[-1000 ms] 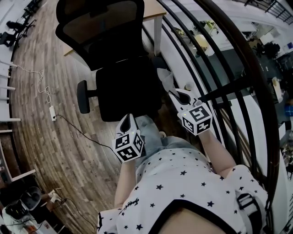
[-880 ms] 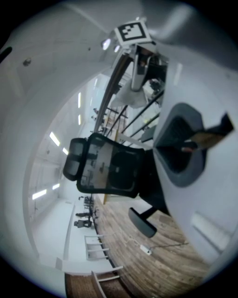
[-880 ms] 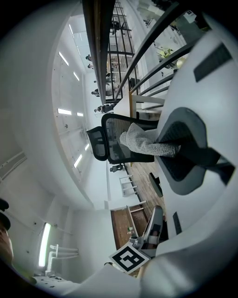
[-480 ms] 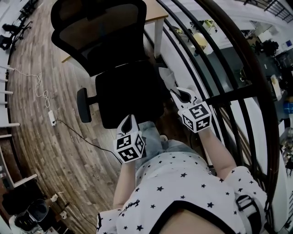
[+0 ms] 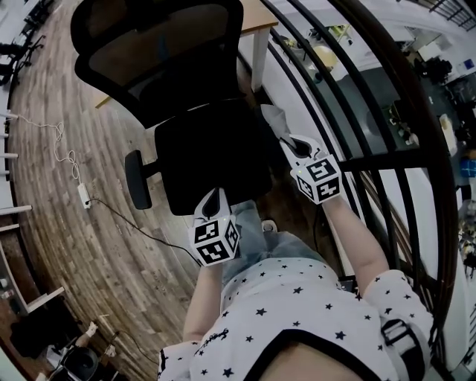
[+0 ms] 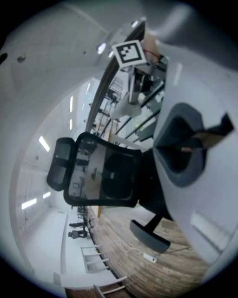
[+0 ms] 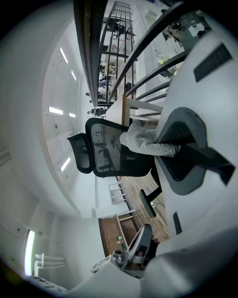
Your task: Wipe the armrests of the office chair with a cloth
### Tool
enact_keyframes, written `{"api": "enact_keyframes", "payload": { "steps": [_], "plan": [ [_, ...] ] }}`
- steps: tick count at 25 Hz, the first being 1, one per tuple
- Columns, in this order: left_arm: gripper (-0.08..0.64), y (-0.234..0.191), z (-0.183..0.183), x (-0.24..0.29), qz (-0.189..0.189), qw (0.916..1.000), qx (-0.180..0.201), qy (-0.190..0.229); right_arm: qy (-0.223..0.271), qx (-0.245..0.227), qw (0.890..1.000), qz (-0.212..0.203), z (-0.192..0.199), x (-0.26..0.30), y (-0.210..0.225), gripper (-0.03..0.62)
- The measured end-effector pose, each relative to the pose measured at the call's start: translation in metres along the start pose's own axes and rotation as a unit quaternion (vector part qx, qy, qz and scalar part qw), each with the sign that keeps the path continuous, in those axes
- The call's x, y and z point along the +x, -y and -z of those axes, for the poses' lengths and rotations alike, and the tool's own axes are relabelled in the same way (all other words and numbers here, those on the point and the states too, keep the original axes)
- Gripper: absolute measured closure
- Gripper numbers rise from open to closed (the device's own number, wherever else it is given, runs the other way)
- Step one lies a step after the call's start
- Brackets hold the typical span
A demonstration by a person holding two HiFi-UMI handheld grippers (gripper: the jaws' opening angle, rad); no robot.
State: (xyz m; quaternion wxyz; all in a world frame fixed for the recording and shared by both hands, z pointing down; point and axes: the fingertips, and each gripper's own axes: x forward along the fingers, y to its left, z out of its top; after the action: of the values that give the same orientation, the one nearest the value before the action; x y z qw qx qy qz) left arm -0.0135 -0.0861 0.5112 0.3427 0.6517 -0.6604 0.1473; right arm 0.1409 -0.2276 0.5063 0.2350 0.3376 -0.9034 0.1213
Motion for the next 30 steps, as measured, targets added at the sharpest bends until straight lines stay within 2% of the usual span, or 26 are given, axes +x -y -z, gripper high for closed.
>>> {"api": "enact_keyframes", "payload": {
  "steps": [8,17,23,30],
  "plan": [
    [0.554,-0.008,-0.006,0.021,0.010,0.9998,0.005,-0.015,-0.027,-0.015,0.999,0.006,0.010,0.042,0.024,0.562],
    [0.554,-0.015,-0.003,0.041,0.018,0.9992,0.007,-0.035,-0.070,-0.056,0.996,0.014,0.025,0.087,0.052,0.563],
    [0.554,-0.021,-0.001,0.055,0.020,0.9989,0.004,-0.043,-0.097,-0.095,0.990,0.023,0.040,0.119,0.071,0.563],
    [0.554,-0.025,0.006,0.065,0.020,0.9983,0.001,-0.055,-0.142,-0.156,0.977,0.033,0.051,0.149,0.086,0.563]
  ]
}}
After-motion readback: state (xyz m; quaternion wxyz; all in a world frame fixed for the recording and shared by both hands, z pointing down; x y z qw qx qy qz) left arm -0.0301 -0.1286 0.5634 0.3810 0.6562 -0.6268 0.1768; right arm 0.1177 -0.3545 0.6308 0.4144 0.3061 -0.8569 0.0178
